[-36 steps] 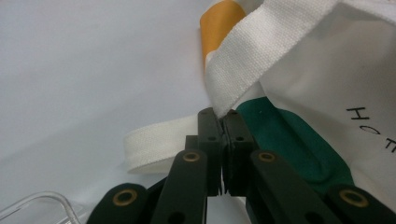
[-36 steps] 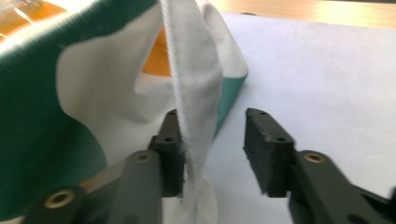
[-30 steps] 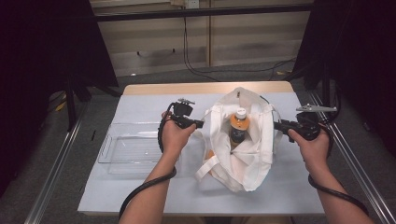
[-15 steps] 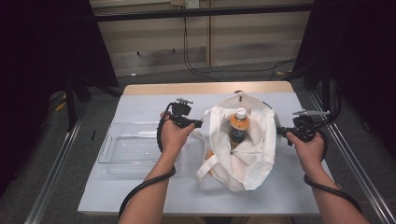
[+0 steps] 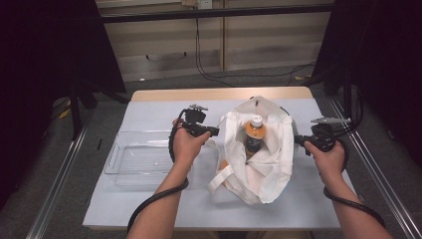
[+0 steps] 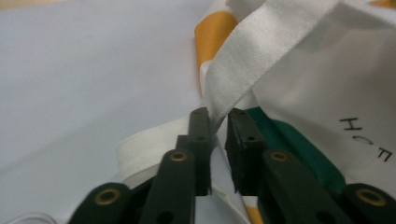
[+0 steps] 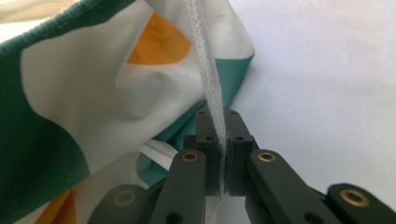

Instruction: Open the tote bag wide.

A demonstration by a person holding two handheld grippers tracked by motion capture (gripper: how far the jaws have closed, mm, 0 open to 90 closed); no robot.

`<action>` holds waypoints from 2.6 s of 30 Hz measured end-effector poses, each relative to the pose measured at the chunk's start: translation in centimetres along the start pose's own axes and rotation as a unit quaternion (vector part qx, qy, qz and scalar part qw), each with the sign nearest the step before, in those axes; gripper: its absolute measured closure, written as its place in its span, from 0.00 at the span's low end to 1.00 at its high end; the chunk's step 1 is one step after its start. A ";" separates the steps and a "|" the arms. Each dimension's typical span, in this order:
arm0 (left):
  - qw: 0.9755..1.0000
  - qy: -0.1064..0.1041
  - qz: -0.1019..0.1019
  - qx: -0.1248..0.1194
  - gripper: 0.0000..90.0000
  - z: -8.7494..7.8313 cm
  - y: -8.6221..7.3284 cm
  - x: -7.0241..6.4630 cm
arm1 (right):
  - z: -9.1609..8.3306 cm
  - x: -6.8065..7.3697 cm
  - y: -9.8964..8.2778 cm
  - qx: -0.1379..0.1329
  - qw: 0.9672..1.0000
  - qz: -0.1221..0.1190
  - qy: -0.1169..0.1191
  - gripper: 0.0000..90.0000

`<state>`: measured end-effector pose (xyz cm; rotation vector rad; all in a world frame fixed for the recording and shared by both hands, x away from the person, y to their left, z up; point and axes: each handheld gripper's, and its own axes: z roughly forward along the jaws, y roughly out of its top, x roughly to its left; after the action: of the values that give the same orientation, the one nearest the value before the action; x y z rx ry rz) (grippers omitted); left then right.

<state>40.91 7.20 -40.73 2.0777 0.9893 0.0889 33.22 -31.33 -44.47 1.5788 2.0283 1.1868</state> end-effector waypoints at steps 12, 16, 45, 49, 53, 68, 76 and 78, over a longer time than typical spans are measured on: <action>0.998 -0.003 0.041 -0.044 0.65 0.6 1.4 -1.1 | 0.1 0.6 0.5 -0.001 1.000 0.000 0.002 0.98; 0.997 -0.012 0.048 -0.058 0.86 0.4 1.8 -1.5 | 0.0 0.6 0.6 0.000 1.000 -0.002 0.001 0.98; 0.999 -0.016 -0.037 0.003 0.98 1.6 -0.1 -1.0 | 0.2 0.2 -0.6 0.002 1.000 0.003 -0.005 0.89; 0.999 -0.018 -0.035 0.001 0.98 1.4 0.2 -1.1 | 0.0 0.5 0.0 -0.010 1.000 -0.005 -0.009 0.75; 0.999 -0.018 -0.030 0.001 0.98 1.3 0.3 -1.2 | -0.4 0.8 0.7 -0.011 1.000 -0.011 -0.010 0.69; 1.000 -0.015 -0.026 0.004 0.98 1.3 0.4 -1.2 | -2.5 1.4 3.0 -0.046 0.998 -0.032 -0.008 0.71; 1.000 -0.007 -0.021 0.007 0.98 1.2 0.6 -1.2 | -2.0 1.0 2.8 -0.051 0.999 -0.009 0.007 0.98; 1.000 -0.007 -0.026 0.005 0.98 1.2 0.6 -1.2 | -1.6 0.7 2.5 -0.041 0.999 -0.007 0.005 0.98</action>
<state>40.86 5.40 -40.75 2.0579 1.0360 0.0419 33.53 -31.23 -41.43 1.5199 1.9671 1.2578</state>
